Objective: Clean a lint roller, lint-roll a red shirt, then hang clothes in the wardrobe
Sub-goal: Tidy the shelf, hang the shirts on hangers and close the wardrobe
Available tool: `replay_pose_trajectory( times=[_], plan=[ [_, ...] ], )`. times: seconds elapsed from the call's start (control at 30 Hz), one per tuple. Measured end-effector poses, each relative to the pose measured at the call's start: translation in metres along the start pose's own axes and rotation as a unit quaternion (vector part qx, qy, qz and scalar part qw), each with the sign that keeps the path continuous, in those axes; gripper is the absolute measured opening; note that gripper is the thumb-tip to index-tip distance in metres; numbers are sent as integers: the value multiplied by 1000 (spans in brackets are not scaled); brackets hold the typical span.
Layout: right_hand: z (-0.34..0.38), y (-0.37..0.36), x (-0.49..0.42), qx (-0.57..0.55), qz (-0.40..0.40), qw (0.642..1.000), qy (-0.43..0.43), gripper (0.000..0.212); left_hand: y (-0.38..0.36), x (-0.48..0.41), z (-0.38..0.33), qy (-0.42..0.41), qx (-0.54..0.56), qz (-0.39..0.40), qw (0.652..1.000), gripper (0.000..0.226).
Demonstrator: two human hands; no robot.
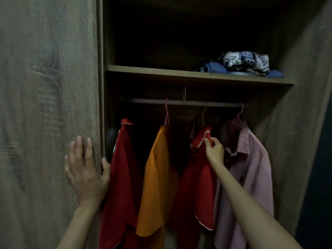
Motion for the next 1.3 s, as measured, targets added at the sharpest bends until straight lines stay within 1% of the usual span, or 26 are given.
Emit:
replay_pose_trajectory(
  times=[0.1,0.13,0.23,0.33,0.4,0.47,0.53,0.6,0.67,0.77,0.8,0.93,1.0,1.13,1.23,1.3],
  plan=[
    [-1,12,15,20,33,999,15,35,-1,-1,-1,4,4,8,1000,62],
    [0,17,22,24,30,999,23,38,-1,-1,0,6,1,12,1000,62],
    [21,39,59,24,-26,996,85,44,-1,-2,-1,6,-7,30,999,62],
    [51,49,117,-42,-52,985,159,40,3,0,0,1,0,67,998,63],
    [58,46,162,-89,-28,981,171,32,10,5,3,-18,4,97,995,63],
    [50,36,210,-123,28,982,138,22,19,15,8,-39,8,134,990,61],
    [32,18,259,-138,94,984,65,14,27,26,16,-53,15,172,983,59],
    [11,-3,307,-139,151,979,1,20,32,33,26,-63,22,206,976,58],
    [-7,-24,347,-125,197,972,-38,22,35,39,38,-78,19,234,969,57],
    [-29,-60,390,-81,229,967,-84,15,39,48,57,-119,12,264,957,57],
    [-34,-75,401,-64,242,963,-100,15,39,51,64,-132,11,270,954,57],
    [-52,-130,445,-24,296,940,-167,30,38,64,95,-157,2,296,942,58],
    [-59,-146,460,4,292,939,-182,34,38,71,108,-168,-1,292,942,58],
    [-71,-163,474,34,229,953,-196,31,34,80,120,-189,1,272,943,58],
    [-78,-171,475,56,190,957,-212,31,29,83,123,-189,10,260,947,59],
    [-80,-175,474,82,184,958,-205,32,27,84,123,-185,15,254,949,59]
  ],
)
Point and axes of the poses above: each hand's wrist, its own x-axis away from the middle knuckle, its own y-axis out of the back of the hand, z = x × y, the point moved 6 cm from there along -x, towards the middle knuckle, and after that the axes turned 9 degrees about -x, right-handed, at the moved point
